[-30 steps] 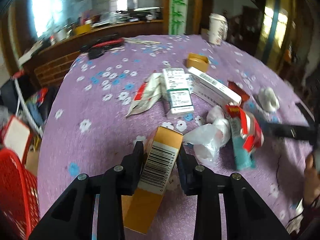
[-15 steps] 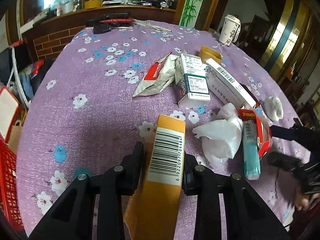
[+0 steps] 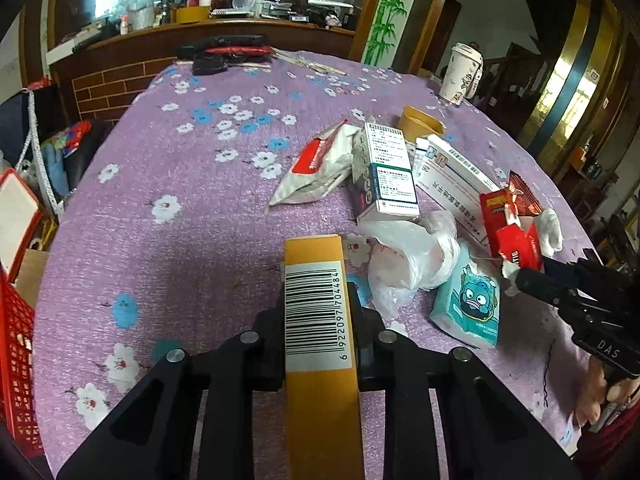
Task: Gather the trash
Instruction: 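Grasp the red-and-white paper cup with the right tool, then carry the box and cup to the red basket and open both tools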
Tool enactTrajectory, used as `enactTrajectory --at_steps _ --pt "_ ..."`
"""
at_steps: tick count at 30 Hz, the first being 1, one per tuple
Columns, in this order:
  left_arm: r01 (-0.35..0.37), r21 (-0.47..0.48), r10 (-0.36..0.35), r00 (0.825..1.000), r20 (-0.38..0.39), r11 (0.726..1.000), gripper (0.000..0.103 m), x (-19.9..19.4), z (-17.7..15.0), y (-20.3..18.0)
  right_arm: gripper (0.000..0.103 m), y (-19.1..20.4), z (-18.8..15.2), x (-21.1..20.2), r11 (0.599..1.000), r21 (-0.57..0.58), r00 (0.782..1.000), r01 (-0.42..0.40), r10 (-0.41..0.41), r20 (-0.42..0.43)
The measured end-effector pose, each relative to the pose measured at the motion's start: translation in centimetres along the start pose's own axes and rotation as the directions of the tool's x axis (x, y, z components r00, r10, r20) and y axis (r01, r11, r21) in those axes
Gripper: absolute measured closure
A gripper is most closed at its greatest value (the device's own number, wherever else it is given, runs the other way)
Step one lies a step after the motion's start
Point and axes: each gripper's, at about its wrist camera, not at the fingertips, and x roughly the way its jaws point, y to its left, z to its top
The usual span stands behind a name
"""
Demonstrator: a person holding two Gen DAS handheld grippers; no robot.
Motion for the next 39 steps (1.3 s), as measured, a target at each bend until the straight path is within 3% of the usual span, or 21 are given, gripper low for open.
enactTrajectory --at_steps 15,39 --pt "-0.006 -0.008 0.007 0.998 0.068 1.0 0.081 -3.5 -0.4 -0.1 0.073 1.2 0.0 -3.9 0.991 0.066 0.99 -0.115 0.11 0.086" --pt "-0.017 -0.036 0.023 0.986 0.162 0.999 0.081 -8.6 -1.9 0.1 0.073 5.5 0.5 -4.8 0.977 0.029 0.975 -0.212 0.209 0.073"
